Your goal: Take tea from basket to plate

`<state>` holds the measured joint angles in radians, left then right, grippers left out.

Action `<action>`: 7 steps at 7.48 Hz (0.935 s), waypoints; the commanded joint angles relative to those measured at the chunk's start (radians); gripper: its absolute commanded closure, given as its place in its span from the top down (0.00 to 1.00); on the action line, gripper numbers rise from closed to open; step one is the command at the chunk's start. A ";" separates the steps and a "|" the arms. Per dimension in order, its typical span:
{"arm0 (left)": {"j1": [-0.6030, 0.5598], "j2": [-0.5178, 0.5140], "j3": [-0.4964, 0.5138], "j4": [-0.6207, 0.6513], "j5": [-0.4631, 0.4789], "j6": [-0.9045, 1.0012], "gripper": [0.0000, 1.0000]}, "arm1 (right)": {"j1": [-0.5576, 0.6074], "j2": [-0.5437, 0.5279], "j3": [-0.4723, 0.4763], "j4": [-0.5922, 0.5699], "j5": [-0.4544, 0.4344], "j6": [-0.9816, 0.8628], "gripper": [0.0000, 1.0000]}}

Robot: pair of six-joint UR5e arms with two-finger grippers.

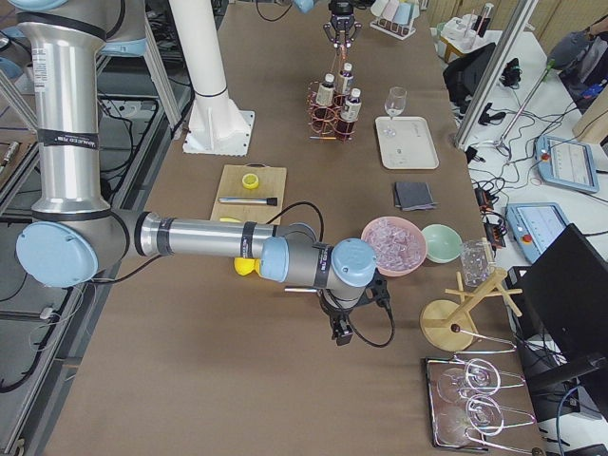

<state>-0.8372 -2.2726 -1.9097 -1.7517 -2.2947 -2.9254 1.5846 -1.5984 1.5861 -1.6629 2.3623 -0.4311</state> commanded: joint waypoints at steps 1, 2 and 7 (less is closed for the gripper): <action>0.016 -0.034 0.011 -0.002 0.003 -0.032 0.00 | 0.000 -0.002 0.000 0.000 0.000 -0.001 0.99; 0.038 -0.045 0.024 -0.014 0.006 -0.032 0.00 | 0.000 -0.003 0.000 0.000 0.000 -0.001 0.99; 0.072 -0.042 0.077 -0.107 0.014 -0.058 0.00 | 0.000 -0.017 0.011 0.000 0.002 -0.001 0.99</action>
<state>-0.7704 -2.3151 -1.8392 -1.8497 -2.2814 -2.9822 1.5856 -1.6081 1.5883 -1.6629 2.3636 -0.4326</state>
